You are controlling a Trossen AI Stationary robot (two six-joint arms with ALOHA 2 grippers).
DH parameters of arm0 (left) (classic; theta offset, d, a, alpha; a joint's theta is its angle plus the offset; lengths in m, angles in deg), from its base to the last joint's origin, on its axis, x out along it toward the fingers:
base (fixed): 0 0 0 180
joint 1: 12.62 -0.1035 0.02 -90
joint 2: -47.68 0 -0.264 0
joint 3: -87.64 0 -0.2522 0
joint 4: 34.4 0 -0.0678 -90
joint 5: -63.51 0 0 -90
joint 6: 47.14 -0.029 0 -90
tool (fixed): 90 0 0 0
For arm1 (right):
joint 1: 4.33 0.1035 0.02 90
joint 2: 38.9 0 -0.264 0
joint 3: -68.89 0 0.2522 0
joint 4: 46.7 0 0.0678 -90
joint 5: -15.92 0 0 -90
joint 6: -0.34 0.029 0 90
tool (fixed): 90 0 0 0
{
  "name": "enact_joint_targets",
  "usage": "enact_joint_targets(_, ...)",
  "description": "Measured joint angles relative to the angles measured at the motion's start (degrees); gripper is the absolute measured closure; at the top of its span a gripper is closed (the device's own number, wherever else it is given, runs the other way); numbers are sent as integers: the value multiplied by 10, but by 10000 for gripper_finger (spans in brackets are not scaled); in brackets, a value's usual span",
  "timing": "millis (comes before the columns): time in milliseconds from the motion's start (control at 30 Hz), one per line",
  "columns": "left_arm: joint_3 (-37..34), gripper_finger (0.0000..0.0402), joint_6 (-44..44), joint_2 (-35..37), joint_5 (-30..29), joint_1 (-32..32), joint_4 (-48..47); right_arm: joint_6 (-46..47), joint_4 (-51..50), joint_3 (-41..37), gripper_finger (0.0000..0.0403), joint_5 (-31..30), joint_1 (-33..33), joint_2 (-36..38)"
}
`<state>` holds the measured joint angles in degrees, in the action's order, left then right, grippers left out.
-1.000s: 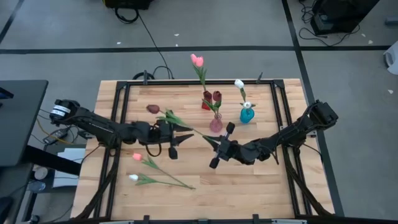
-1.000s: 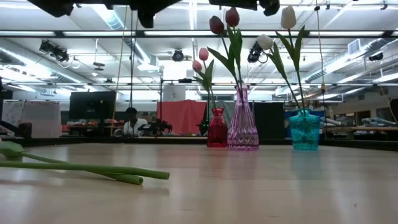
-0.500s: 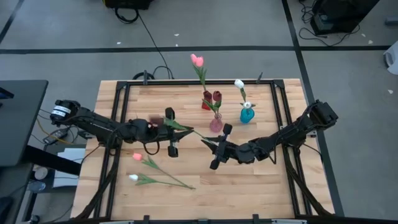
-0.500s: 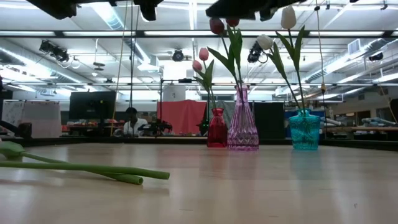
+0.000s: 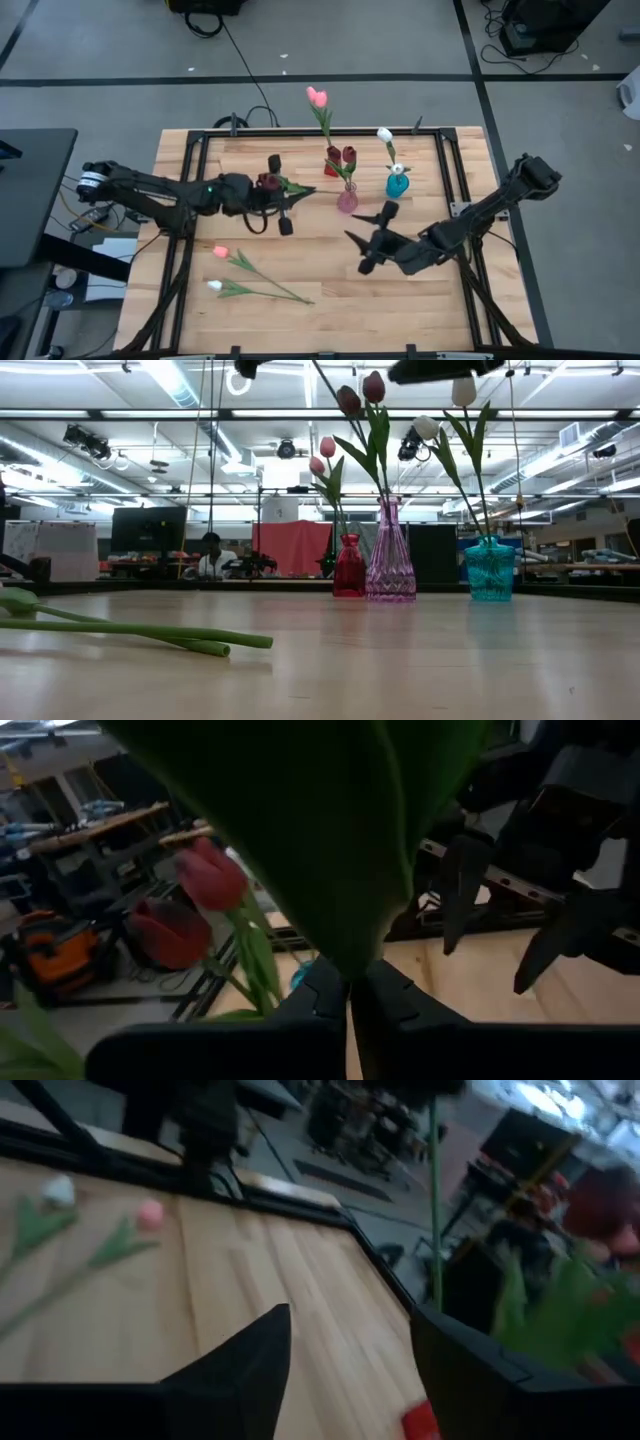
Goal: Sort flowers into vase by color
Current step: Put the red flower into the pink vase
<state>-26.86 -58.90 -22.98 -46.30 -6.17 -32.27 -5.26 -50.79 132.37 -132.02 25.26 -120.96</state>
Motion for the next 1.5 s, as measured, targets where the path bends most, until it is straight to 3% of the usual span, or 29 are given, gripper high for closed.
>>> enact_joint_targets(200, 60, 397, 3, -29, 32, -25, -43, 95, -64, -72, 171, -50, 12, 76)
enact_joint_targets(367, 114, 397, -12, -98, 38, -31, -69, 116, -22, -159, 171, -53, 9, 168)
enact_joint_targets(600, 187, 397, -47, -173, -13, -32, -111, 109, 62, -249, 172, -29, 8, 251)
enact_joint_targets(833, 251, 397, -41, -208, -19, -35, -189, 101, 74, -257, 173, -19, 8, 262)
enact_joint_targets(1067, 259, 397, -14, -219, -18, -45, -216, 97, 103, -257, 173, -12, -1, 243)
enact_joint_targets(1500, 284, 396, 27, -315, 78, -113, -217, 71, 152, -257, 173, 33, -32, 231)
